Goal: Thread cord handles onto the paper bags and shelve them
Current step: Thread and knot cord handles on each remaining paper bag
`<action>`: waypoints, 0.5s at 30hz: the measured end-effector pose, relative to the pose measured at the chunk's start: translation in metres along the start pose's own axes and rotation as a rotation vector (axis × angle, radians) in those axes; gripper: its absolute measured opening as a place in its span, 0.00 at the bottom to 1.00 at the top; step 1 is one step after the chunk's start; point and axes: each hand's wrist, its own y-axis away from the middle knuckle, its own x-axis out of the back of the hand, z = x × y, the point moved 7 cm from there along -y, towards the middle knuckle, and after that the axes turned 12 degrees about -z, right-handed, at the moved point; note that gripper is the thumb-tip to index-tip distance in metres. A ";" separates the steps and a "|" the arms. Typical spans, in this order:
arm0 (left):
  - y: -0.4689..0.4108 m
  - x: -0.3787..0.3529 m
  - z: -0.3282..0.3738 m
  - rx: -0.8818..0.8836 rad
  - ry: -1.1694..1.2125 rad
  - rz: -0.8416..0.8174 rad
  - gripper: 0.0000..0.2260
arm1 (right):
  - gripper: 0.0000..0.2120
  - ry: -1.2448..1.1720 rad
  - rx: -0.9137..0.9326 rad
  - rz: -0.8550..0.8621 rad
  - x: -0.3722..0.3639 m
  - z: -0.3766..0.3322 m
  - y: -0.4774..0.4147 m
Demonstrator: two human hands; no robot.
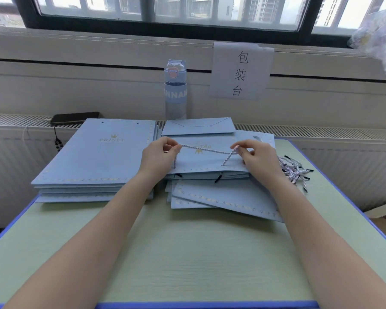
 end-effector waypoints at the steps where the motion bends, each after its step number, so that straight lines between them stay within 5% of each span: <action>1: 0.000 0.000 0.001 -0.001 0.003 -0.012 0.04 | 0.08 0.003 -0.001 -0.008 0.000 -0.001 0.000; 7: 0.006 -0.011 0.014 -0.093 -0.219 -0.187 0.18 | 0.16 0.034 0.002 -0.133 0.000 -0.007 0.003; 12: -0.001 -0.007 0.002 -0.071 -0.409 -0.167 0.26 | 0.18 0.130 -0.056 -0.168 -0.007 -0.007 0.003; 15: 0.005 -0.018 0.007 -0.198 -0.463 -0.406 0.32 | 0.19 0.134 -0.040 -0.204 -0.004 -0.009 0.004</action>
